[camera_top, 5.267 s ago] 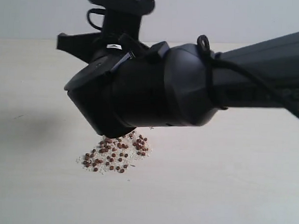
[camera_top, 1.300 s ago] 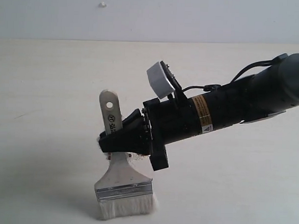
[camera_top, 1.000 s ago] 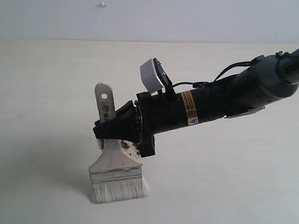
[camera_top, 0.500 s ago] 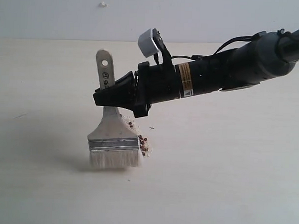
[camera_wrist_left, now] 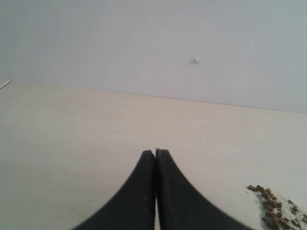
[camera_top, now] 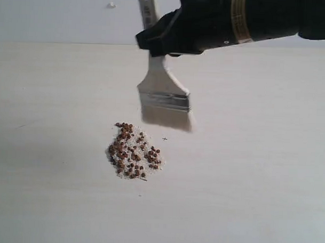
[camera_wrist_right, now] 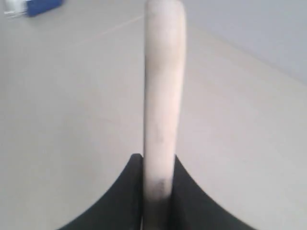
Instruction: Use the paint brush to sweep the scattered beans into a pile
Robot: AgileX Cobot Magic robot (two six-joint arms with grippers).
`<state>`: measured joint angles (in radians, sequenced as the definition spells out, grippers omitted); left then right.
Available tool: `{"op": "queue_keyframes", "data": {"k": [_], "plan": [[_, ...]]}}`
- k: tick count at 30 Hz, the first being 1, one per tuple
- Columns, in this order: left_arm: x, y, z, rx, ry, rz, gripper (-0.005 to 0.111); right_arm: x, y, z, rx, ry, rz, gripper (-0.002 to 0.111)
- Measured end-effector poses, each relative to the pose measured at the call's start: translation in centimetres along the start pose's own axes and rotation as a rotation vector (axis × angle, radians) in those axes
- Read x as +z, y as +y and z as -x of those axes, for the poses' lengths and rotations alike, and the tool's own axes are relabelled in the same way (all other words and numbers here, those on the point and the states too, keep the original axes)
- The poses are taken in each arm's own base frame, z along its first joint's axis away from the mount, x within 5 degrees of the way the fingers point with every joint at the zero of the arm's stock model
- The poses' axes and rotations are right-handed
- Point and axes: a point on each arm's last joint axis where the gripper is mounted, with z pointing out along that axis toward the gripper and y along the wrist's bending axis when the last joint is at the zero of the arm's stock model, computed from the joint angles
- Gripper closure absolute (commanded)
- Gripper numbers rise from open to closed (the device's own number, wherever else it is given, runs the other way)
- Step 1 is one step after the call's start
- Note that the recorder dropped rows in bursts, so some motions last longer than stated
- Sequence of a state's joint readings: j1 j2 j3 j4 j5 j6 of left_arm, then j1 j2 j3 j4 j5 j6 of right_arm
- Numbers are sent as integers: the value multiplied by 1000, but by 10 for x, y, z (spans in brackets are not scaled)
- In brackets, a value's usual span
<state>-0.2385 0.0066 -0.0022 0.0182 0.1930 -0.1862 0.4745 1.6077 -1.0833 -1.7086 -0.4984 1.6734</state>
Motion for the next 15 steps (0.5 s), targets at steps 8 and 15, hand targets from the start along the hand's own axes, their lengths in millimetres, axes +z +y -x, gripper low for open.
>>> {"op": "queue_keyframes", "data": {"k": [8,15], "plan": [[0,0,0,0,0,0,107,-25,8,-26,183,-107,-677,108],[0,0,0,0,0,0,107,-15,48,-62,106,-79,-996,108]]}}
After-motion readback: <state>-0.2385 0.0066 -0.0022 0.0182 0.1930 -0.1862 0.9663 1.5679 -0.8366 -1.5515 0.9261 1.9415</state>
